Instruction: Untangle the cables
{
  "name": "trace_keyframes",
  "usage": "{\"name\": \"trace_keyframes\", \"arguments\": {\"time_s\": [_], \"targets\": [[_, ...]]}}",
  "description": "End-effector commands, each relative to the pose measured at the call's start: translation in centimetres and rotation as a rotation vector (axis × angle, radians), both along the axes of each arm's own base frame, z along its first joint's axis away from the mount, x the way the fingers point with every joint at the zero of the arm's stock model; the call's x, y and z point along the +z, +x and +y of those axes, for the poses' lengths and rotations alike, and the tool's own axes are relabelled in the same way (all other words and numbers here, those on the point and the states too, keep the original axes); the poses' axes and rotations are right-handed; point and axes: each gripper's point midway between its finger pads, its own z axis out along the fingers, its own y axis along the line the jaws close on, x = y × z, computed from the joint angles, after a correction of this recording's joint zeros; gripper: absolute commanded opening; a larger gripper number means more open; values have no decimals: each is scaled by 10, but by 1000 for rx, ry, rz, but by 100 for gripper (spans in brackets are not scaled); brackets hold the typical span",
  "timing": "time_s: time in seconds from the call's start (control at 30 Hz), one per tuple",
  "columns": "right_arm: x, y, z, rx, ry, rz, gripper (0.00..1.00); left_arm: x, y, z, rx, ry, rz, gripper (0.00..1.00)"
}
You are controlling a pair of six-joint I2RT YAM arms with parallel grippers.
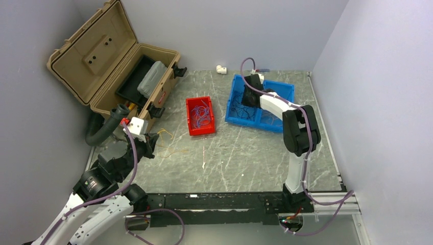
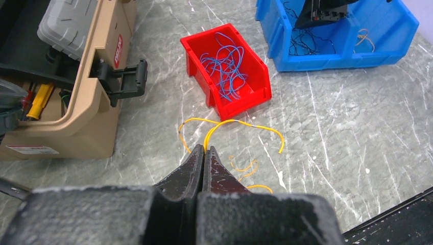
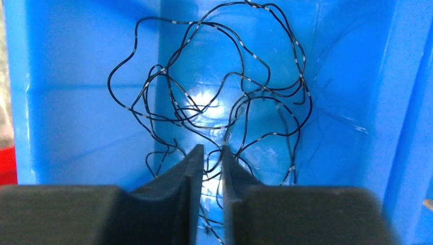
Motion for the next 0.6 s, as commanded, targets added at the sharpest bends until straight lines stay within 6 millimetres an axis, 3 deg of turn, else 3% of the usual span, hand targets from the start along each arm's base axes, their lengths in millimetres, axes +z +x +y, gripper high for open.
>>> {"name": "trace_keyframes", "arguments": {"time_s": [0.0,0.17,0.3,0.37,0.5,0.57], "targets": [[80,10,1,-1,10,-178,31,13,1,-2,-7,-19,-32,0],[143,-8,-1,36,42,-278,46,13,1,-5,-25,-17,-30,0],[175,-34,-4,83,65,-336,60,14,-1,-18,-93,-20,-38,0],[194,-56,2,164,100,-388,72,13,-4,-32,-172,-26,-32,0],[208,-110,26,403,206,-480,99,14,-13,-63,-327,-58,-1,0],[218,-145,39,546,276,-562,100,17,-18,-77,-403,-76,25,0]]}}
